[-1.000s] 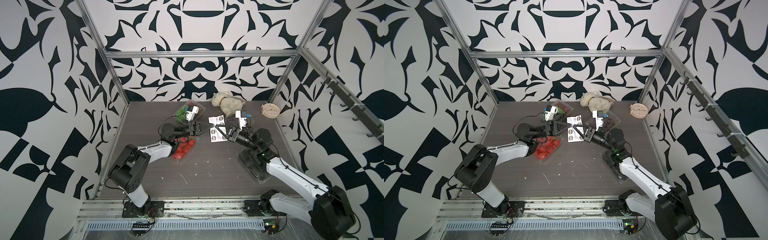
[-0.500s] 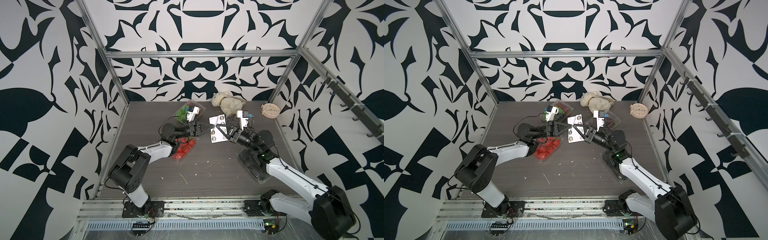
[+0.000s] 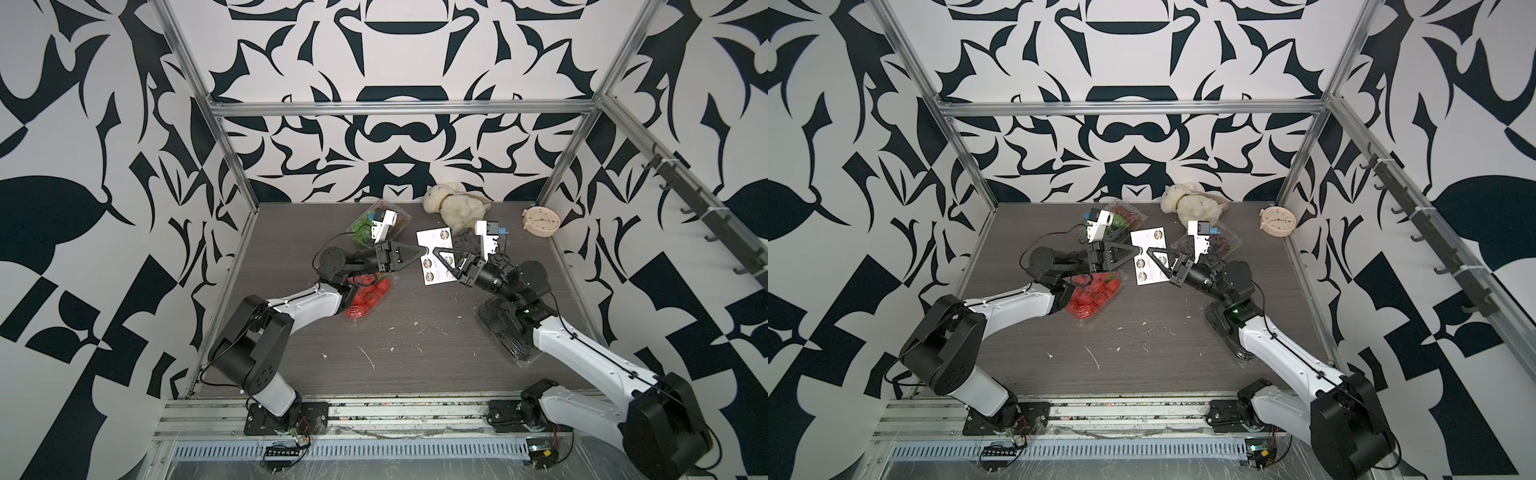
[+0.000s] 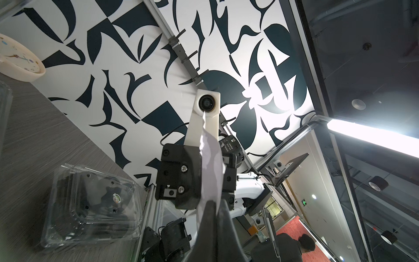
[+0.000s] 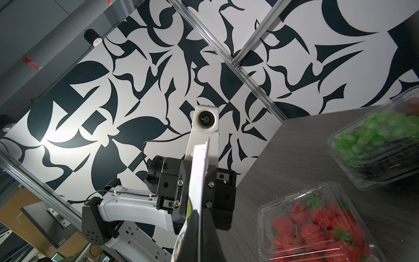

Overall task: Label fruit boxes
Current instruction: Adjust the label sticker.

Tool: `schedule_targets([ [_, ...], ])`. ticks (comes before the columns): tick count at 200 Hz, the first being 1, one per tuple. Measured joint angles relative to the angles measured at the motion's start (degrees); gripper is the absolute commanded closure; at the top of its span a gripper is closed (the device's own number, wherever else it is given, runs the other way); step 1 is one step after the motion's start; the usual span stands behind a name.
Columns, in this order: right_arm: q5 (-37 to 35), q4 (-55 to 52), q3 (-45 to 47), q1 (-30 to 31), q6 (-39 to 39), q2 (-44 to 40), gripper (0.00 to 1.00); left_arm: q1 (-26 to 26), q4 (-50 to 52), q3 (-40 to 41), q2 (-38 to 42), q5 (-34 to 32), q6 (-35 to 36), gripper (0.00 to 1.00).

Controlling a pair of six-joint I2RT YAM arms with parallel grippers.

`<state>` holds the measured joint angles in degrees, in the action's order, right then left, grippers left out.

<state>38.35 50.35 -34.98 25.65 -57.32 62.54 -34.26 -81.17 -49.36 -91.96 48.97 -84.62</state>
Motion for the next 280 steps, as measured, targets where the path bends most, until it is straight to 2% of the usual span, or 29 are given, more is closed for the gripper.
schedule_targets([
  [92,0.0,0.0,0.2,0.35,1.03,-0.44,1.0,-0.85,-0.2,-0.63,-0.02,-0.13,-0.02,1.0],
  [136,-1.38,0.0,1.75,0.39,2.99,-4.28,1.0,-0.72,-0.17,-0.66,-0.26,-0.09,-0.17,1.0],
  [154,-1.4,-0.52,1.77,0.68,4.11,-5.6,1.0,-0.92,-0.15,-0.66,-0.5,-0.07,-0.5,0.88],
  [182,-2.25,-1.33,2.19,1.07,6.36,-6.97,1.0,-0.61,-0.13,-0.66,-0.79,-1.38,-1.29,0.83],
  [198,-3.89,-2.56,2.99,1.57,8.2,-8.37,1.0,-0.57,0.02,-0.66,-0.92,-2.49,-1.84,0.71],
  [236,-9.84,-4.09,5.16,4.57,12.74,-11.15,1.0,-1.42,0.07,0.17,-0.7,-6.32,-2.12,0.69],
  [280,-15.04,-1.68,6.19,5.57,13.31,-9.46,1.0,-4.09,0.02,2.19,0.57,-10.34,-0.63,0.68],
])
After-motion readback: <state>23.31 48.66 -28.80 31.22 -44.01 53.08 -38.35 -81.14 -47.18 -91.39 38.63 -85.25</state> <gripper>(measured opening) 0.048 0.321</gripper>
